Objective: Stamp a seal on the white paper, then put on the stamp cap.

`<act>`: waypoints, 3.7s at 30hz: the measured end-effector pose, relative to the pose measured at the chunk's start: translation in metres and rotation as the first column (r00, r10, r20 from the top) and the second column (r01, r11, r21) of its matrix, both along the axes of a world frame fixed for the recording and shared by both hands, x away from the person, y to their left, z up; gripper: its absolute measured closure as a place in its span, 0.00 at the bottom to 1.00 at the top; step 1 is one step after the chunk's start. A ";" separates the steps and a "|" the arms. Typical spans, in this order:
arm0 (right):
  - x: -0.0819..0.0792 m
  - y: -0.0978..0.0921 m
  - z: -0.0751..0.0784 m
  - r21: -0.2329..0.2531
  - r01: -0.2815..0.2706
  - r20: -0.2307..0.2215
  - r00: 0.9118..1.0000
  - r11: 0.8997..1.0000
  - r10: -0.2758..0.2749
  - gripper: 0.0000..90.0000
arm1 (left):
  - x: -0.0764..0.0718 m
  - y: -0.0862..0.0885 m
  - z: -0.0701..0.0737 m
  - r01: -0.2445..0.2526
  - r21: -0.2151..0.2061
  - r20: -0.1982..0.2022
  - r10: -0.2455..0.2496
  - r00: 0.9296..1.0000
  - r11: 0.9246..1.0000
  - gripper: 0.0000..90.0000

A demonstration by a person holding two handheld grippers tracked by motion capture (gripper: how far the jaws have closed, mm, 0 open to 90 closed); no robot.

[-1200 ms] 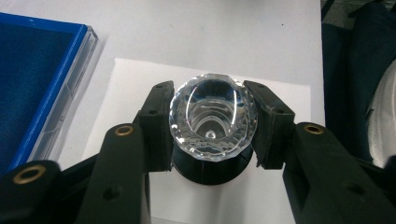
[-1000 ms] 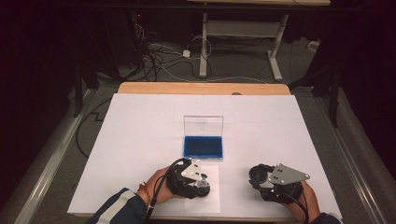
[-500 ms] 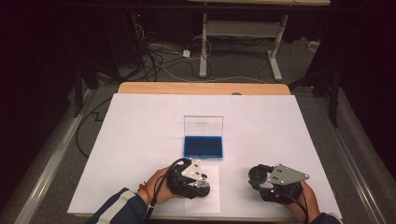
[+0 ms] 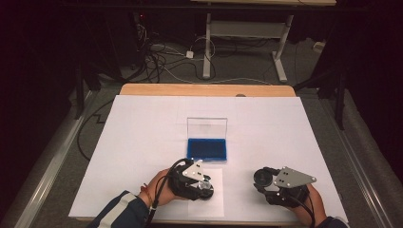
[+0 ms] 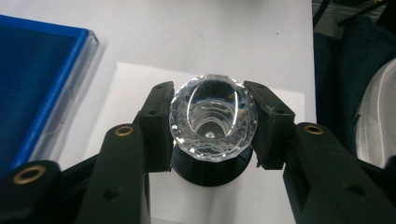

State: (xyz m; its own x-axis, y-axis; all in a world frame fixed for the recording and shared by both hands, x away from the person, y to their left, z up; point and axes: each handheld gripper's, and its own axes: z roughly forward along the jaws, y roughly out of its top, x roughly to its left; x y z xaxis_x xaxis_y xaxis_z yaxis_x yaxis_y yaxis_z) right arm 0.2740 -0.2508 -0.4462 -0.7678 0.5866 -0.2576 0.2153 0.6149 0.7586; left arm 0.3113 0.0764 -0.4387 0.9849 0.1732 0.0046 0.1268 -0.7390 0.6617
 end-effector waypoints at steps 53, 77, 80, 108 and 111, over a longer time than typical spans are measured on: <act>0.006 0.003 0.003 0.011 -0.030 0.015 0.999 0.999 0.030 0.42 | 0.009 0.065 0.039 -0.180 -0.185 0.091 0.199 0.976 0.966 0.60; 0.009 0.010 0.002 0.007 -0.055 0.006 0.998 0.998 0.055 0.42 | 0.004 0.082 0.048 -0.206 -0.220 0.106 0.233 0.967 0.954 0.60; 0.010 0.010 0.002 0.010 -0.051 0.005 0.999 0.999 0.050 0.42 | 0.004 0.083 0.048 -0.207 -0.220 0.107 0.234 0.966 0.953 0.60; 0.003 0.016 0.000 0.005 -0.068 -0.002 0.998 0.998 0.068 0.42 | -0.001 0.070 0.062 -0.167 -0.254 0.135 0.206 0.969 0.953 0.60; 0.004 0.019 -0.001 0.005 -0.074 -0.006 0.997 0.997 0.074 0.42 | -0.001 0.069 0.063 -0.165 -0.260 0.135 0.206 0.969 0.951 0.60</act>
State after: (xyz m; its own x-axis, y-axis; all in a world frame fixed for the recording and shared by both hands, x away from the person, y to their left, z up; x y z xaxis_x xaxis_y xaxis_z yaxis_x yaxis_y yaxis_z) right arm 0.2779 -0.2321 -0.4470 -0.8111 0.5290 -0.2496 0.1740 0.6256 0.7605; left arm 0.3107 0.1455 -0.3761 0.9251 0.3682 0.0924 0.1249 -0.5250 0.8419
